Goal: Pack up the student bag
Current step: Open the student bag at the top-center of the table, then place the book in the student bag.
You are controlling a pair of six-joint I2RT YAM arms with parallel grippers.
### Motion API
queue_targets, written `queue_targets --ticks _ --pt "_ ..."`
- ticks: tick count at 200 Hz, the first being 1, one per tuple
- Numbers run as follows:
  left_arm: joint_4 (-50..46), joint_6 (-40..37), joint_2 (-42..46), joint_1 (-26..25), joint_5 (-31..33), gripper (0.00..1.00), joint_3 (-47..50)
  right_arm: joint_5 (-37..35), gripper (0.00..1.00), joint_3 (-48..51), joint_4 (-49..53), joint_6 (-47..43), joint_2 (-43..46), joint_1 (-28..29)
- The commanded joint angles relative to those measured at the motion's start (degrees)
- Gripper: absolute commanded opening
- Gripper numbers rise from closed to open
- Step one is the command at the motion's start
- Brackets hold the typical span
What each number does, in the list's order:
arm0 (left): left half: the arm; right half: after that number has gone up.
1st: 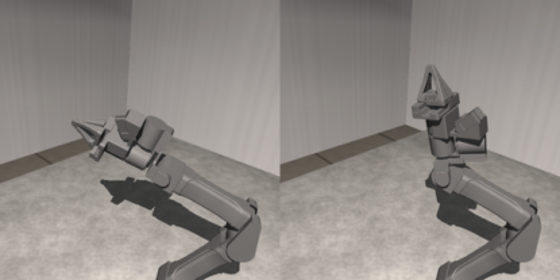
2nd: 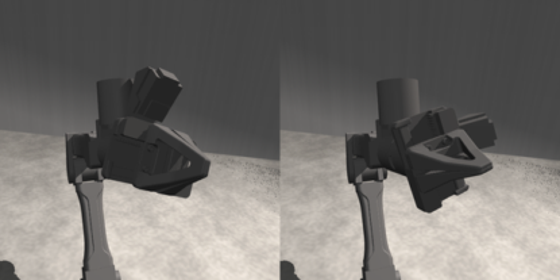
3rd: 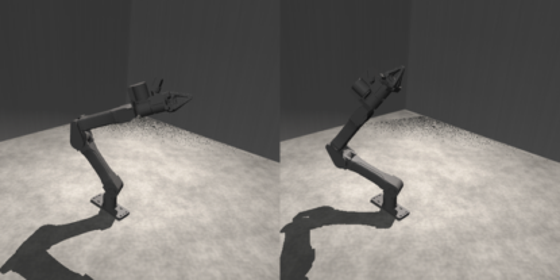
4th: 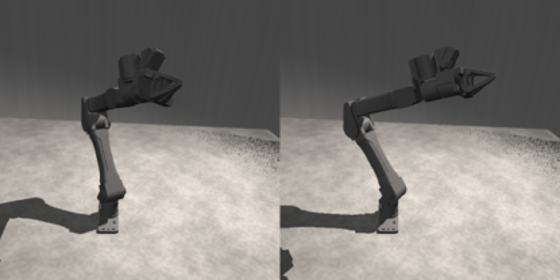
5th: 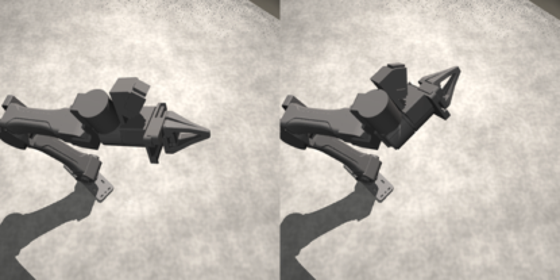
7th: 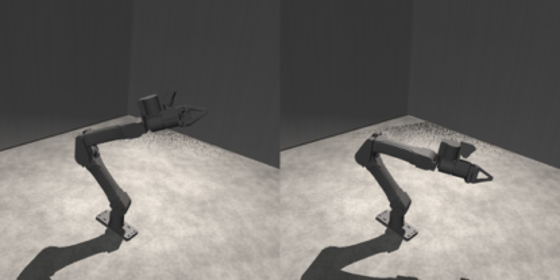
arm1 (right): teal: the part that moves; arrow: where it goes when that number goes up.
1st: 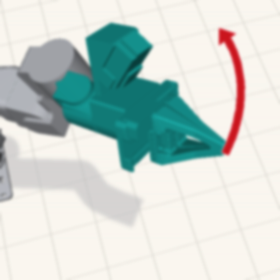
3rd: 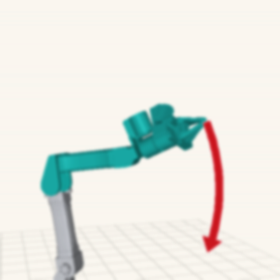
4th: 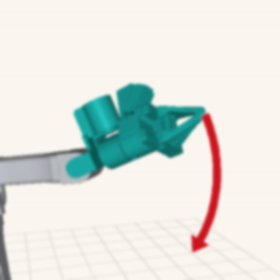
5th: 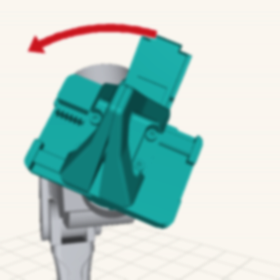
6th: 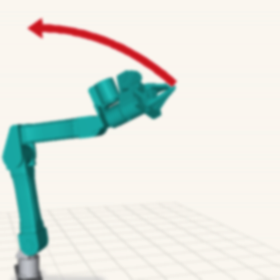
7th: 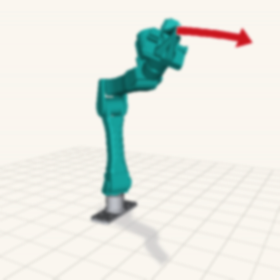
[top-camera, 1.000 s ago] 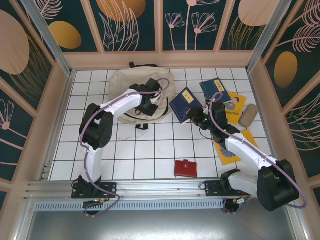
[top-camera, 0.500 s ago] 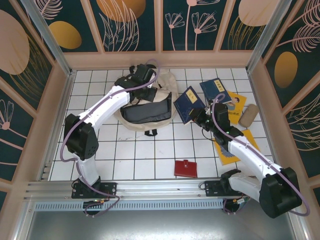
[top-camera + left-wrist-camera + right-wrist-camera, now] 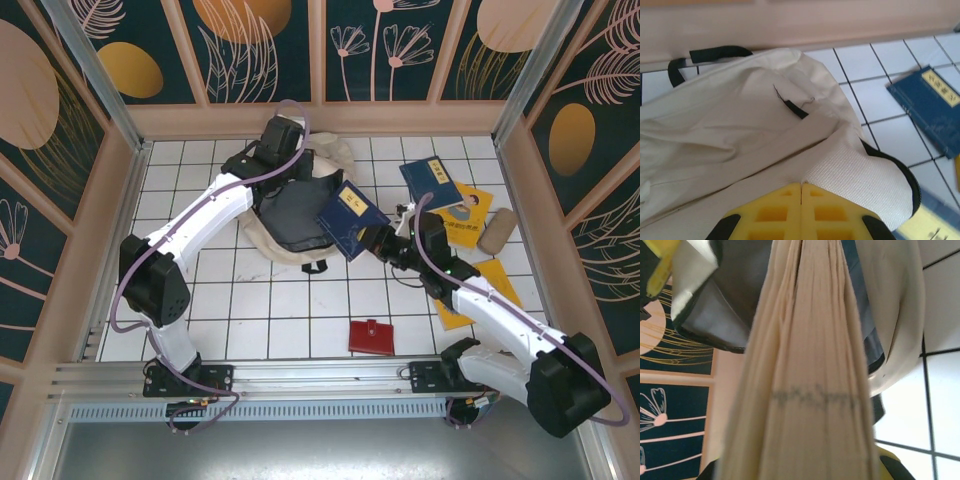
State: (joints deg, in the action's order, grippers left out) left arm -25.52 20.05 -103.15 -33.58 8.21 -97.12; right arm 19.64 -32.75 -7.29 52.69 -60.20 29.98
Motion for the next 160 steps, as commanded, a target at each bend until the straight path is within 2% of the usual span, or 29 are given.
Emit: queue_targets --ticks 1,24,66,111,141,160 --pt "7.0 4.0 1.7 0.0 1.8 0.0 -0.6 -1.2 0.0 0.6 -7.7 6.2 -3.1 1.0" --pt "7.3 4.4 1.8 0.0 -0.3 0.0 -1.2 1.5 0.0 -1.2 -13.6 7.4 -8.8 2.5" --pt "7.0 4.9 2.3 0.1 -3.0 0.0 -1.0 1.9 0.0 -12.6 -18.8 9.4 -23.2 3.8" --pt "4.8 7.8 3.1 0.0 -1.7 0.0 -1.1 -6.1 0.0 -30.6 -18.6 12.8 -43.0 7.0" --pt "3.5 8.2 4.3 0.0 -0.4 0.0 -1.1 -7.5 0.0 -36.6 -27.6 18.9 -53.2 7.2" --pt "2.8 8.2 4.6 0.0 -0.3 0.0 -0.9 -9.2 0.0 -41.4 -30.1 18.7 -57.8 8.1"
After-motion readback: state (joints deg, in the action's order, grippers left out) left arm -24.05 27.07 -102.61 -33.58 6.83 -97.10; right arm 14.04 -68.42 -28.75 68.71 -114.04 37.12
